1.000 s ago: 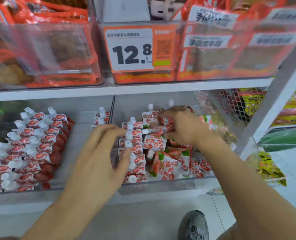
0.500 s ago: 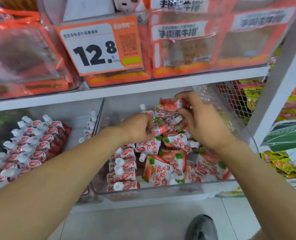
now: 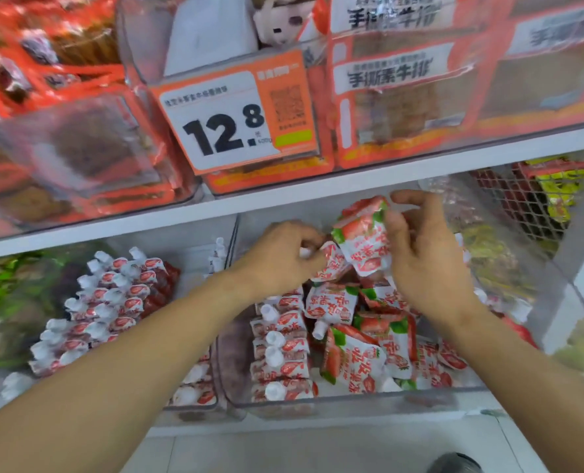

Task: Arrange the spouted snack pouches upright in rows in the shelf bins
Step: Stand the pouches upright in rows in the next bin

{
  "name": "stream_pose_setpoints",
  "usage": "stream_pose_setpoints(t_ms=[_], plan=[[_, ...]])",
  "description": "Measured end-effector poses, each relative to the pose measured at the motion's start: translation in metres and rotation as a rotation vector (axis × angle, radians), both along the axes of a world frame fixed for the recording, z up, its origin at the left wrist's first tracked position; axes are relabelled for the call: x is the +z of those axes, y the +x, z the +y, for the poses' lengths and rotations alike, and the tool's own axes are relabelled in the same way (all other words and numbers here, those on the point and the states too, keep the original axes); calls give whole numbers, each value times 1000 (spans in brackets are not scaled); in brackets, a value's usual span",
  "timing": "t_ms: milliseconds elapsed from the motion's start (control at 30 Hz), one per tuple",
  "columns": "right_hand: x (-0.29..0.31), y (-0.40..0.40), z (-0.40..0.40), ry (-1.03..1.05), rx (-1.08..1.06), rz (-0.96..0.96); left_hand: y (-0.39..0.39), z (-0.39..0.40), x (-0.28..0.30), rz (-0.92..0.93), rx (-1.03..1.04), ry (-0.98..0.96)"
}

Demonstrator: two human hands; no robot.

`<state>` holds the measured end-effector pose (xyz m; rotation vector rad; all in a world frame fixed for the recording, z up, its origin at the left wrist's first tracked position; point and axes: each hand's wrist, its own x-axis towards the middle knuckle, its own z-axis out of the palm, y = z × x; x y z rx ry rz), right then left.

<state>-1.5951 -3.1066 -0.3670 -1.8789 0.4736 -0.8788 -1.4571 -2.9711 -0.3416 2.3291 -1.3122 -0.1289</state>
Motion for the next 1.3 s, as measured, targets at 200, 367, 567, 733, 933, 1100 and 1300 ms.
stream_pose_setpoints(t_ms=[200,367,567,733,933,1100,1300], plan=[[0,4,2,767,118,-62,35,8,18,-122,120,139],[-8,14,1,799,91,19,53,0,3,-197,87,230],[-10,28,13,628,145,-32,63,-5,15,-28,163,178],[-4,41,18,323,86,-62,50,4,9,-416,13,530],[2,60,13,-65,31,134,63,-5,7,-371,-63,701],[6,76,14,-251,28,203,35,33,2,-588,-5,367],[7,105,22,-399,114,311,-46,100,4,21,547,-409]])
